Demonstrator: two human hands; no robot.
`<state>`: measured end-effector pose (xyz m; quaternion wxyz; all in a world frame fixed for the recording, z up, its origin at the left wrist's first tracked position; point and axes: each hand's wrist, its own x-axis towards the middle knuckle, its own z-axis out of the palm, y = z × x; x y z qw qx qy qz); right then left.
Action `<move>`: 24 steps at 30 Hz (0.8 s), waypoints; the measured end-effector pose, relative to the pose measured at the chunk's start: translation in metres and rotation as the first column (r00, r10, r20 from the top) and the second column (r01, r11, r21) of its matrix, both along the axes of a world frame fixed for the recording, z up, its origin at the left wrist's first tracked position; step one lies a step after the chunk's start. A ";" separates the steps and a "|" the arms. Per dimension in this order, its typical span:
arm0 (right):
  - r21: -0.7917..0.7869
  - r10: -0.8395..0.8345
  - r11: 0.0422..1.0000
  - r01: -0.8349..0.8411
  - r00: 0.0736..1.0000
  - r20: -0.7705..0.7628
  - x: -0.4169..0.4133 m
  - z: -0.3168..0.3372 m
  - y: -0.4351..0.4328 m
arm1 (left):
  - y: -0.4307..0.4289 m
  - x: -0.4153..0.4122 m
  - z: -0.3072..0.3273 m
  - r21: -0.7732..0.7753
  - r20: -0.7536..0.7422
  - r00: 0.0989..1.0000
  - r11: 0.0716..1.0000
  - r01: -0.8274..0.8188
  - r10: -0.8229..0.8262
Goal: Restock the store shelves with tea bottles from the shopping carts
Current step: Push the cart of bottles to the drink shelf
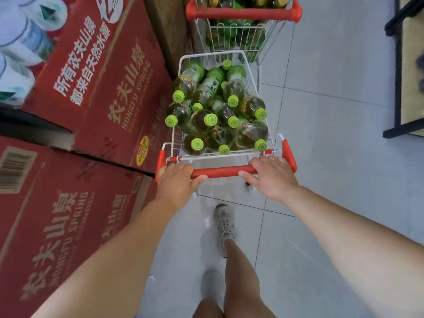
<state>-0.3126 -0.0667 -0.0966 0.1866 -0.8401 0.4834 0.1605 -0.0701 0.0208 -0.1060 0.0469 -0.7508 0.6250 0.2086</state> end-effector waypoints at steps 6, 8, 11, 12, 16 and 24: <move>-0.015 -0.007 1.000 0.008 1.000 0.025 -0.047 -0.003 0.065 | 0.069 -0.050 -0.008 -0.056 0.011 1.000 0.998 0.015 -0.014; -0.028 -0.013 1.000 0.014 0.999 0.034 -0.065 -0.004 0.093 | 0.095 -0.067 -0.010 -0.064 0.014 1.000 0.998 0.023 -0.022; -0.040 -0.019 0.999 0.021 0.999 0.046 -0.092 -0.002 0.134 | 0.134 -0.095 -0.010 -0.037 0.002 1.000 0.999 0.016 -0.016; -0.037 -0.023 0.999 0.024 0.999 0.044 -0.102 -0.001 0.148 | 0.147 -0.105 -0.009 -0.027 -0.005 1.000 1.000 0.012 -0.013; 0.003 -0.058 0.998 0.058 0.998 0.032 -0.144 -0.001 0.208 | 0.205 -0.148 -0.008 -0.006 0.000 1.000 1.000 0.019 -0.019; 0.006 -0.077 0.997 0.076 0.997 0.009 -0.231 -0.002 0.341 | 0.336 -0.238 -0.006 0.006 0.009 1.000 1.000 0.011 -0.011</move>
